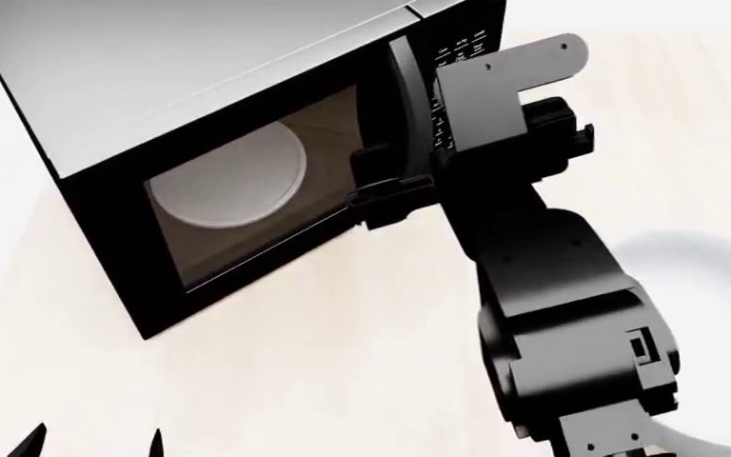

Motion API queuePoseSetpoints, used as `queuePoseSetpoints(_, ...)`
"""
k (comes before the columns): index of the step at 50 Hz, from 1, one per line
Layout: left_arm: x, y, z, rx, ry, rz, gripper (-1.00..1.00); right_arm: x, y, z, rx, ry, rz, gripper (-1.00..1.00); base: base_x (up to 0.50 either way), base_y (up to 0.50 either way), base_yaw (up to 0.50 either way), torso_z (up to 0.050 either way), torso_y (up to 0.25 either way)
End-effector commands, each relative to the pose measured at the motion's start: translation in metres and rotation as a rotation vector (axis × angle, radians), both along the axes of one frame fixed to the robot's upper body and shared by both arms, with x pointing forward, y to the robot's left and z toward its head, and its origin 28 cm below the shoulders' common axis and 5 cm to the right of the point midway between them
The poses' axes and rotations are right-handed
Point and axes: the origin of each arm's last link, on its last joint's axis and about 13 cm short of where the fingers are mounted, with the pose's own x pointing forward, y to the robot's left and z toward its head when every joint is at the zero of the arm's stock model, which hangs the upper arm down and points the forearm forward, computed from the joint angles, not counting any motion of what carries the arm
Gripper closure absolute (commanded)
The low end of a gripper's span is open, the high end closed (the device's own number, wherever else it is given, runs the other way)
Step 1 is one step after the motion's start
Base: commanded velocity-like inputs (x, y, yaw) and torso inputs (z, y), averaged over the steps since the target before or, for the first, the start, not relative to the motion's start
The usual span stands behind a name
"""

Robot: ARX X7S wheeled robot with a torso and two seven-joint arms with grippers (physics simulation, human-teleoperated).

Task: Open the microwave.

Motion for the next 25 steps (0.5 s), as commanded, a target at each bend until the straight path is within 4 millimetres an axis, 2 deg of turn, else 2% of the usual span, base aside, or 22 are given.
queuePoseSetpoints(1,-0.002,0.000,-0.002,0.008,0.010,-0.004,-1.00,0.009,0.002,-0.005,-0.001,0.017,-0.009,-1.00,0.00,0.00,0.00,0.000,0.000)
queuePoseSetpoints(25,-0.002,0.000,-0.002,0.009,0.011,-0.001,-1.00,0.020,0.010,-0.019,0.005,0.053,-0.004,-1.00,0.00,0.00,0.00,0.000,-0.001)
